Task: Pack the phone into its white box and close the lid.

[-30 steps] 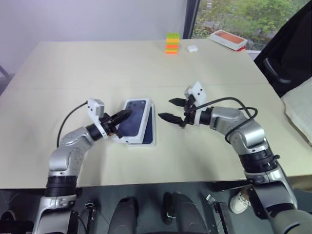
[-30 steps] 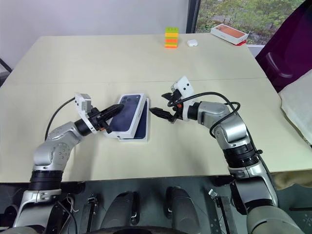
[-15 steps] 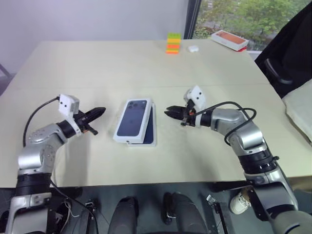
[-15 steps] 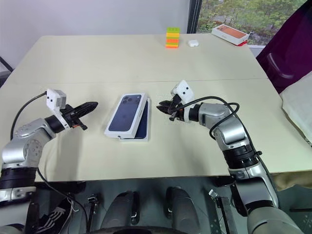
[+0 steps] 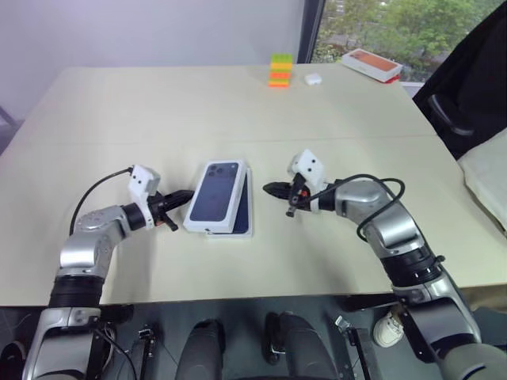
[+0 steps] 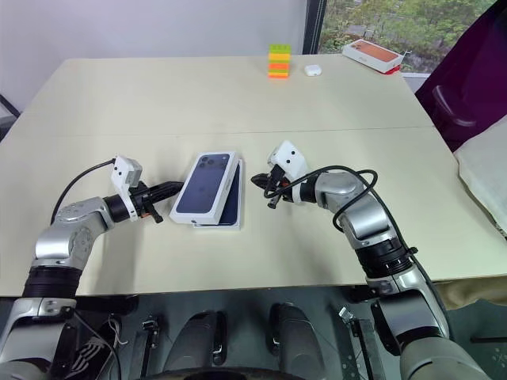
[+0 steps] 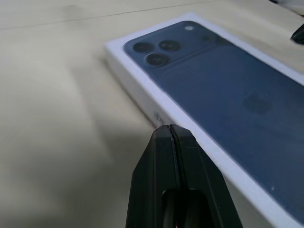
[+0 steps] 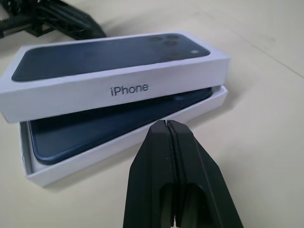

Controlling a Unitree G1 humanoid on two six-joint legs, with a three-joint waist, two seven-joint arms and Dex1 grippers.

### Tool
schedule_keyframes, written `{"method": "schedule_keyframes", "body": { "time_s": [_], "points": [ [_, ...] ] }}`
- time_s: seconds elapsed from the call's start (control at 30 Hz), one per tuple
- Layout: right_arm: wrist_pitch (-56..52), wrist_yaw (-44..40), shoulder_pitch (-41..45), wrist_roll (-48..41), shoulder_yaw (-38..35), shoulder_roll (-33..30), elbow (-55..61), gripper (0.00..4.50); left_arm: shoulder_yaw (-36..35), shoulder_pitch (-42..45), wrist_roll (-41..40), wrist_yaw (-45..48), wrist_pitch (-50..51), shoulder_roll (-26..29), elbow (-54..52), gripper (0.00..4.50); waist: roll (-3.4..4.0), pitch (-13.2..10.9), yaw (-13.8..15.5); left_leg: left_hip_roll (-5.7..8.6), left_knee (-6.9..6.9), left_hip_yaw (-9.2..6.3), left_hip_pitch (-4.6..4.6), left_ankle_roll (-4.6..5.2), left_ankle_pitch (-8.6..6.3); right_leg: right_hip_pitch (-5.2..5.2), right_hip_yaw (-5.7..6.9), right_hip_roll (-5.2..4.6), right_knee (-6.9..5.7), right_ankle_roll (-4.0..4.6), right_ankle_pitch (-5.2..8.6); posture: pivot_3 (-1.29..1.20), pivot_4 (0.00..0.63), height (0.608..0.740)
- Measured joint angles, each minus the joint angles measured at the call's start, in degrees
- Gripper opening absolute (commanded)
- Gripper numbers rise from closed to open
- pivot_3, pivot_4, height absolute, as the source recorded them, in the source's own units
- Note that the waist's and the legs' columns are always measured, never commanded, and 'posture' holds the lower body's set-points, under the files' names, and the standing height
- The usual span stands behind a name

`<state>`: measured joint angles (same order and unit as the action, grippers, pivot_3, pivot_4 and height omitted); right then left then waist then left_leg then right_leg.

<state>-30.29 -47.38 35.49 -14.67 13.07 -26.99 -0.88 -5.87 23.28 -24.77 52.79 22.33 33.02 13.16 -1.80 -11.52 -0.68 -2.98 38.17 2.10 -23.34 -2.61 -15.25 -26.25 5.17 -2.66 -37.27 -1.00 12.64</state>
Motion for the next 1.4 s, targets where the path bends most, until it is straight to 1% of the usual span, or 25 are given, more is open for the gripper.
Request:
{"method": "schedule_keyframes", "body": {
  "time_s": [0.2, 0.37, 0.53, 0.77, 0.87, 1.0, 1.1, 1.2, 1.4],
  "points": [
    [0.8, -0.3, -0.3, 1.6, 0.4, 0.1, 0.0, 0.04, 0.0, 0.0, -1.0, 0.1, 2.3, -0.7, -3.2, 0.0, 0.0, 0.0, 0.1, 0.01, 0.02, 0.0, 0.0, 0.0, 0.0, 0.02, 0.0, -0.02, -0.01, 0.0, 0.0, 0.0, 0.15, 0.74],
    [2.0, -0.3, -0.7, 3.3, 2.5, 1.4, 0.0, 0.04, 0.1, -0.2, -1.1, 0.0, 3.4, -1.6, -4.5, 0.0, 0.0, 0.0, 0.1, 0.0, 0.02, 0.0, 0.0, 0.0, 0.0, 0.01, 0.0, -0.01, -0.02, 0.0, 0.0, 0.0, 0.15, 0.74],
    [2.9, -0.5, -0.8, 4.5, 2.7, 2.0, -0.1, 0.04, 0.1, -0.2, -2.2, -0.5, 5.7, -1.8, -7.0, 0.0, 0.0, 0.0, 0.1, 0.01, 0.02, -0.01, 0.01, 0.0, 0.0, 0.02, 0.0, -0.01, -0.03, 0.0, 0.0, 0.0, 0.15, 0.74],
    [3.8, -0.9, -0.8, 6.2, 2.8, 2.1, -0.7, 0.04, 0.1, -0.7, -2.3, -0.7, 6.2, -2.4, -7.8, 0.0, 0.0, 0.0, 0.1, 0.01, 0.03, -0.01, 0.01, 0.0, 0.0, 0.02, 0.0, -0.01, -0.04, 0.0, 0.0, 0.0, 0.15, 0.74],
    [3.8, -1.0, -0.8, 6.1, 2.2, 1.9, -0.7, 0.04, -0.8, -0.7, -2.2, -1.2, 6.0, -0.8, -7.7, 0.0, 0.0, 0.0, 0.0, 0.0, 0.03, -0.01, 0.01, 0.0, 0.0, 0.01, 0.0, -0.01, -0.05, 0.0, 0.0, 0.0, 0.15, 0.74],
    [3.8, -2.6, -0.8, 6.0, 0.5, -1.4, -0.8, 0.04, -3.6, -0.9, -1.1, -1.6, 4.1, 3.3, -6.8, 0.0, 0.0, 0.0, 0.1, 0.02, 0.02, 0.0, 0.02, 0.0, 0.0, 0.02, 0.0, -0.02, -0.04, 0.0, 0.0, 0.0, 0.15, 0.74],
    [3.7, -3.2, -0.8, 6.0, -0.3, -1.8, -0.8, 0.04, -4.1, -1.8, -0.1, -1.0, 3.0, 4.4, -5.1, 0.0, 0.0, 0.0, 0.1, 0.01, 0.02, 0.0, 0.04, 0.0, 0.0, 0.04, 0.0, -0.02, -0.05, 0.0, 0.0, 0.0, 0.15, 0.74],
    [3.8, -3.2, -0.7, 6.7, 0.3, -1.4, -0.9, 0.04, -2.2, -3.0, 1.1, -0.5, 2.9, 3.8, -4.2, 0.0, 0.0, 0.0, 0.1, 0.01, 0.03, 0.01, 0.03, -0.01, 0.0, 0.03, -0.01, -0.02, -0.06, 0.0, 0.0, 0.0, 0.15, 0.74],
    [3.5, -2.1, 1.7, 7.6, 1.7, 1.1, -1.1, 0.04, 2.8, -3.0, 2.9, -0.5, 2.1, -0.9, -3.4, 0.0, 0.0, 0.0, 0.2, 0.01, 0.05, 0.0, 0.03, -0.01, 0.0, 0.03, -0.01, -0.02, -0.09, 0.0, 0.0, 0.0, 0.15, 0.74]
  ]
}}
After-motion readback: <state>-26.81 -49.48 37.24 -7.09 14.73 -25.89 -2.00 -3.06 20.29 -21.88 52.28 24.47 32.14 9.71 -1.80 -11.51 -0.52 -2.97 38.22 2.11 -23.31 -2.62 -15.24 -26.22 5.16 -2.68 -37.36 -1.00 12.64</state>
